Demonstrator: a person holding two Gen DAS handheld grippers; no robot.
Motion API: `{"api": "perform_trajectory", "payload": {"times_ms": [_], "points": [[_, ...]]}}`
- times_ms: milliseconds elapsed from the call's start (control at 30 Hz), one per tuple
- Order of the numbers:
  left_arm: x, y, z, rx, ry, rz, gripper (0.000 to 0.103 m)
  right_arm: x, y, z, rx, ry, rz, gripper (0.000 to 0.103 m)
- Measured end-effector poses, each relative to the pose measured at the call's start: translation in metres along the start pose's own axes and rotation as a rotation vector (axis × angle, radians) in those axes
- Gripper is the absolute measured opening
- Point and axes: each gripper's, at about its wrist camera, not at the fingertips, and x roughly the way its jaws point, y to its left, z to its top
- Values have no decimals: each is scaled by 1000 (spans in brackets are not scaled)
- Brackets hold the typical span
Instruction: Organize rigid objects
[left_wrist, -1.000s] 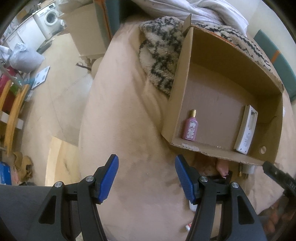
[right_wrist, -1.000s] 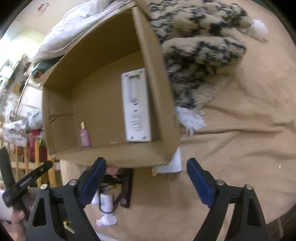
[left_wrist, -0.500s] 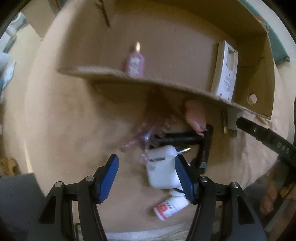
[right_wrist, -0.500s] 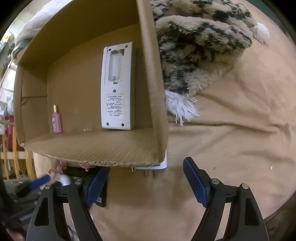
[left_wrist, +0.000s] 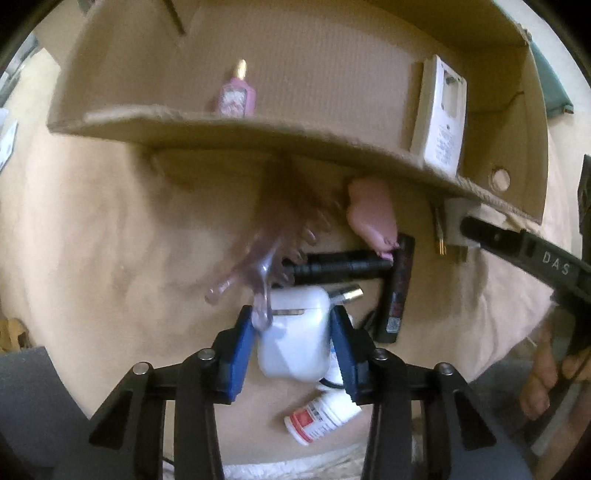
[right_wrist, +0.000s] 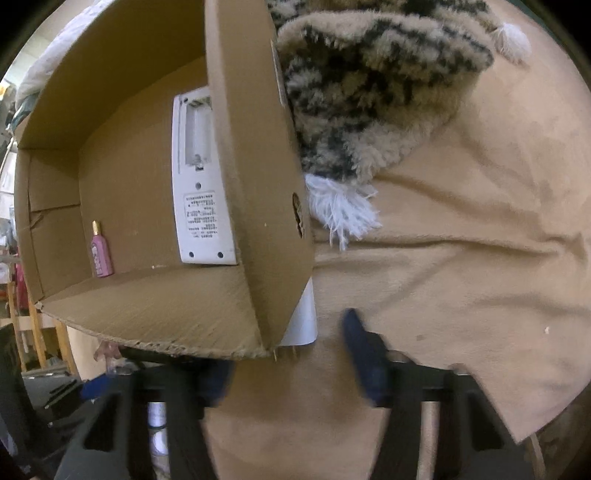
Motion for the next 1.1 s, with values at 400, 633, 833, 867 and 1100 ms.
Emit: {"api": "perform_trajectory", "payload": {"times_ms": [400,633,833,867,1100], "points": [[-15,29,-7,-19,-2,0,19,9,17,-10,-111,19,-64,45],[-10,32,0,-49,39,7,19,13,10,-18,-107,62,-69,45],[16,3,6,-5,63,63,19,23,12,-5,-127,64,-100,44],[17,-1,5,-3,61,58,19,23,13,-5,-137,60,-106,44],[-1,10,-13,-22,47,110,19,4,13,-15,-161,31,-80,44]]}}
